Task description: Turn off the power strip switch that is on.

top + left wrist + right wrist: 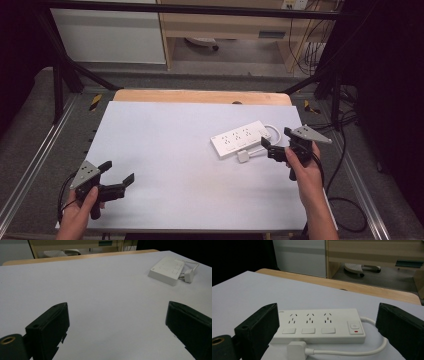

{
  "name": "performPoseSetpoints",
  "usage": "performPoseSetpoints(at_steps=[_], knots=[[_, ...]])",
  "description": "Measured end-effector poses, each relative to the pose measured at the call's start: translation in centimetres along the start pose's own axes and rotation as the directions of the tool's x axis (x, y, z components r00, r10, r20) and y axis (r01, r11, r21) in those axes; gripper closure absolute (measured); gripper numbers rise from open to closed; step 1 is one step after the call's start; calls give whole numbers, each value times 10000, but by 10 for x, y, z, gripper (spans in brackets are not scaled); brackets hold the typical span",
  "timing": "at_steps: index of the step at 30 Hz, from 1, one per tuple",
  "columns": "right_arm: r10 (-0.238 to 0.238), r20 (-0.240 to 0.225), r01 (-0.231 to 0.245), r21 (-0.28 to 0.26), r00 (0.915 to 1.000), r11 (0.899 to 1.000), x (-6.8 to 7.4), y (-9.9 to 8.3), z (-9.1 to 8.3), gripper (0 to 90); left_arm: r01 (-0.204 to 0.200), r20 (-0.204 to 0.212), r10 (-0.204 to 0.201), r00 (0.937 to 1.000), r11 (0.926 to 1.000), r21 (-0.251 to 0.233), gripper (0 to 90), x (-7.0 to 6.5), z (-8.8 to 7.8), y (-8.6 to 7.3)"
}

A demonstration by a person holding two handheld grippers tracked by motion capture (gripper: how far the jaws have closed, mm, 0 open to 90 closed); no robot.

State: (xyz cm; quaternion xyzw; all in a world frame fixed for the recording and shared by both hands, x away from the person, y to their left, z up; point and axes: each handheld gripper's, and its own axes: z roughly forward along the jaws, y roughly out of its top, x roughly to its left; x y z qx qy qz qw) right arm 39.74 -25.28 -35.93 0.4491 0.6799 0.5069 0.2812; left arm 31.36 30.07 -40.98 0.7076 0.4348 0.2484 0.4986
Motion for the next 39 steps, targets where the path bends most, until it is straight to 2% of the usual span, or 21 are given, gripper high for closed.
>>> performPoseSetpoints(at_steps=[7,12,15,24,33,39], knots=[[-19,1,19,-182,10000,9998,1,-4,-10,34,24,-25,-24,10000,10000,-18,50,0,-1,0],[-168,176,173,-263,9997,9995,1,-12,-18,28,14,-22,-14,10000,10000,-39,50,0,-1,0],[-272,507,294,-446,9983,9986,1,-19,-23,21,-48,-5,48,10000,10000,-1,50,-1,-1,0],[-545,694,582,-525,9961,9969,-3,-34,-38,19,-50,51,51,10000,10000,-30,49,-1,-1,0],[-472,772,472,20,9959,9989,-11,-48,-37,25,11,15,-11,10000,10000,1,49,0,-1,0],[-437,261,423,512,9987,9978,-14,-63,-28,34,-14,23,14,10000,10000,15,49,0,-1,0]])
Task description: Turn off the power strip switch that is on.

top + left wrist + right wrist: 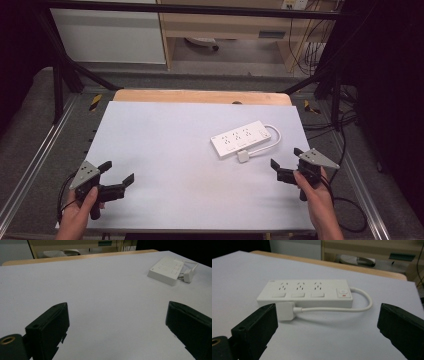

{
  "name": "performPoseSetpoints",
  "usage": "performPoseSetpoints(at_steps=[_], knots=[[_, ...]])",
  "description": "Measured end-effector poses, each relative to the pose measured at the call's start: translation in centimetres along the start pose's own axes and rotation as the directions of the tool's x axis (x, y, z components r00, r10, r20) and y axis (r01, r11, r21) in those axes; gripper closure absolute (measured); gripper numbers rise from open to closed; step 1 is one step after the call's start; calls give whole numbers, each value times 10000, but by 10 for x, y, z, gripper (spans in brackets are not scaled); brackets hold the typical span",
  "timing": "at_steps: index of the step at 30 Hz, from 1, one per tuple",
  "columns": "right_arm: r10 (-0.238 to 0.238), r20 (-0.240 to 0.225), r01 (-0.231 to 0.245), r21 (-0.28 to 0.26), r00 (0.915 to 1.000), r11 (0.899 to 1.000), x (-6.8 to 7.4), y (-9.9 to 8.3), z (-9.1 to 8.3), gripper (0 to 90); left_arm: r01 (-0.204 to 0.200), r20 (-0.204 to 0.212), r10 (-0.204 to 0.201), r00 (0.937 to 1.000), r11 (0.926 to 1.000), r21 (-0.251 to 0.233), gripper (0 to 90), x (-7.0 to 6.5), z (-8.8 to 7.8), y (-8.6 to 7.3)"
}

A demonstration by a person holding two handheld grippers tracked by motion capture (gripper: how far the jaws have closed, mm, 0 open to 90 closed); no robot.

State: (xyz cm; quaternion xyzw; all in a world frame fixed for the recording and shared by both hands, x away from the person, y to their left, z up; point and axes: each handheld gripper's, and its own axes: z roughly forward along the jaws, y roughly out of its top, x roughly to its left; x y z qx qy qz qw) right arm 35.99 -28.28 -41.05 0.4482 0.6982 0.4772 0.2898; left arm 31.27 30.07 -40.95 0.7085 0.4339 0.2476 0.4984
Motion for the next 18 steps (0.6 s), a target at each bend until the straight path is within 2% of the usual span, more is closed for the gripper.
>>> performPoseSetpoints(at_steps=[3,6,12,16,18], knots=[[78,-260,-70,323,9996,9995,1,-8,7,34,16,0,-16,10000,10000,18,49,0,0,0],[-83,-361,109,702,9993,9975,4,-14,13,32,15,-14,-15,10000,10000,-6,49,0,0,0],[-60,-184,82,1216,9998,9926,9,-22,24,38,-4,-9,4,10000,10000,12,49,0,0,0],[-279,-394,338,1567,9988,9871,15,-25,35,41,-32,-3,32,10000,10000,29,49,0,0,0],[-679,-599,779,1844,9959,9797,20,-25,41,54,-41,0,41,10000,10000,51,49,0,1,0]])
